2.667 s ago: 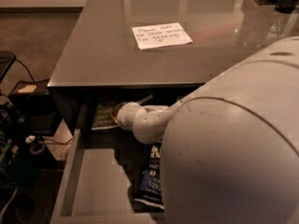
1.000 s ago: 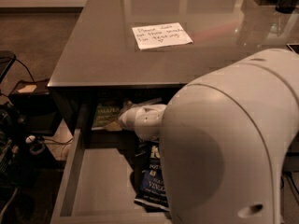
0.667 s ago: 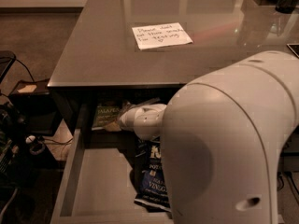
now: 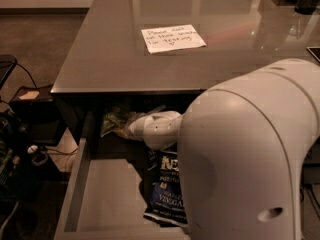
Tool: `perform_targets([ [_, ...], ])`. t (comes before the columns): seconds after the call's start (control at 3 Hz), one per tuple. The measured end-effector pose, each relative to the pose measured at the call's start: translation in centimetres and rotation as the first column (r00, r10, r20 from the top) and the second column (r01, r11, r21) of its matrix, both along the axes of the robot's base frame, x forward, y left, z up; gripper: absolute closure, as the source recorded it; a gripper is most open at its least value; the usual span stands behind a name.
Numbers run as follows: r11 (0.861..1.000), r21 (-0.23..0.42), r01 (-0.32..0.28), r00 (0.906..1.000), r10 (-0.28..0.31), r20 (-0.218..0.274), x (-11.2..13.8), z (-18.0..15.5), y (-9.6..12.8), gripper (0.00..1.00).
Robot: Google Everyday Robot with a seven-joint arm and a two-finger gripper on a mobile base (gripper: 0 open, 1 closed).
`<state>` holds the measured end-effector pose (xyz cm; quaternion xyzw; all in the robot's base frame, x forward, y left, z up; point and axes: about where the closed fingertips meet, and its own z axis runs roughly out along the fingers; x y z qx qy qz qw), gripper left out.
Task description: Pick green jalapeno chip bag from top drawer and place on counter
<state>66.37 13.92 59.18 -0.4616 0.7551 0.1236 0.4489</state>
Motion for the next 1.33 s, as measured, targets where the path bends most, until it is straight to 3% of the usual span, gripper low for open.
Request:
perform_targets([
  [0.33,1.0,0.0,0.0,1.0,0.0,0.0,0.0,0.0,0.0,0.87],
  [0.67,1.0,0.0,0.0,1.0,0.0,0.001,0.0,0.4,0.0,1.0],
  [1.33,1.0,0.006,-0.019,0.9967,0.018,0.08,-0.6,5.0,-1.3,1.0],
])
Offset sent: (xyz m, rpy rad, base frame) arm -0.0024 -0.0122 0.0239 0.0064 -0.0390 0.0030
